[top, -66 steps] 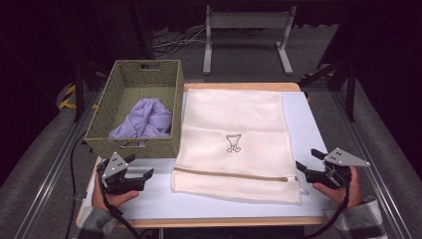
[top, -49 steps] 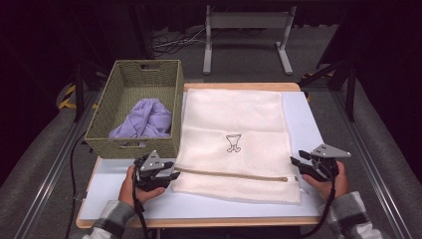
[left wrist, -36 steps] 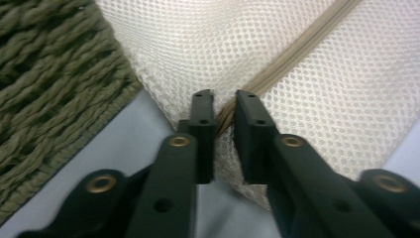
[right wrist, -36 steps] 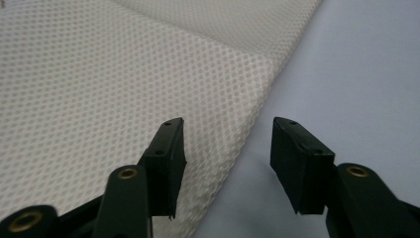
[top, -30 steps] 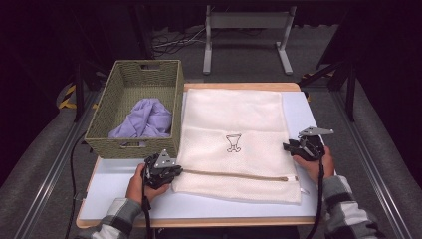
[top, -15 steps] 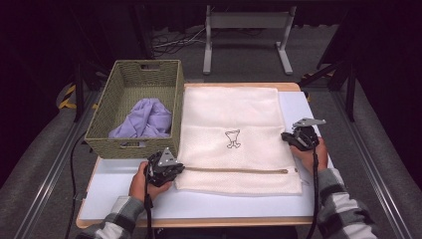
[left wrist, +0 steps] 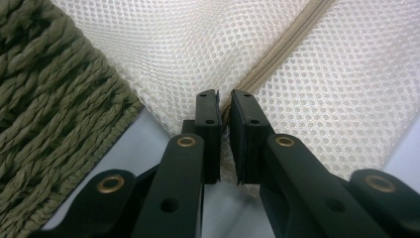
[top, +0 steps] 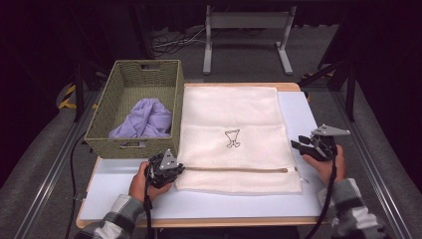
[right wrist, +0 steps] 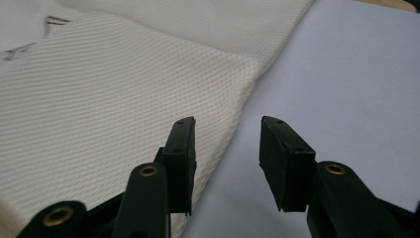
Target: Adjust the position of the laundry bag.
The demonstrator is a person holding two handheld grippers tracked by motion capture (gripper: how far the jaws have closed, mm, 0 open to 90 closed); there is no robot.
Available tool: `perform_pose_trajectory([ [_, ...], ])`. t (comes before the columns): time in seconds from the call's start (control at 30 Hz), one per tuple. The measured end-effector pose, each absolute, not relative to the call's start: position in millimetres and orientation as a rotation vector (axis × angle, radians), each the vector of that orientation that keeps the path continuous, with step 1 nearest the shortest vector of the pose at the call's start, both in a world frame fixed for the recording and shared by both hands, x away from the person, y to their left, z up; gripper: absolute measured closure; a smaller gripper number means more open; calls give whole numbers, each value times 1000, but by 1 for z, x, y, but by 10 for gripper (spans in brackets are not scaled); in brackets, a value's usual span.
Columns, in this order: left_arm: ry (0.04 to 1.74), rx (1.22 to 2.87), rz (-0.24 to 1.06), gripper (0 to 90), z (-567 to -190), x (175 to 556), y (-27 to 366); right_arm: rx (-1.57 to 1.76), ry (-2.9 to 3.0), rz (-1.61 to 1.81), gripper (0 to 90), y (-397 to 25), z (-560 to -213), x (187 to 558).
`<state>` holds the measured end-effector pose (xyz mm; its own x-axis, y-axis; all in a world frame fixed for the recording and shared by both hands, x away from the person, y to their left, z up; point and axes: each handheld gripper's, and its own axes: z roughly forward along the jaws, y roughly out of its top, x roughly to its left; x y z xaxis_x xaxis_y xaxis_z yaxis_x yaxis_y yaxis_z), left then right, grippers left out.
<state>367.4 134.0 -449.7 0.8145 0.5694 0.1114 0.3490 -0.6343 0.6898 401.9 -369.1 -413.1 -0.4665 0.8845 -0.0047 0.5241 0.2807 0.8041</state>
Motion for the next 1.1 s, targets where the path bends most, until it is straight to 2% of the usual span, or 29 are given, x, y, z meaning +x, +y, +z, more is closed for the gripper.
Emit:
perform_pose_trajectory([
  [0.27,681,2301,397,830,-451,369,136,1198,2181,1072,567,-356,-415,348],
  [0.37,677,2308,403,831,-450,368,136,1181,2202,1056,598,-352,-418,336],
  [0.47,672,2309,395,838,-450,368,136,1164,2243,1022,612,-351,-424,331],
  [0.6,665,2325,387,854,-449,367,136,1208,2238,998,552,-355,-431,333],
  [0.77,679,2317,383,854,-449,368,136,1234,2259,1010,563,-355,-439,337],
  [1.1,685,2311,443,857,-450,372,131,1258,2247,1039,759,-355,-440,347],
])
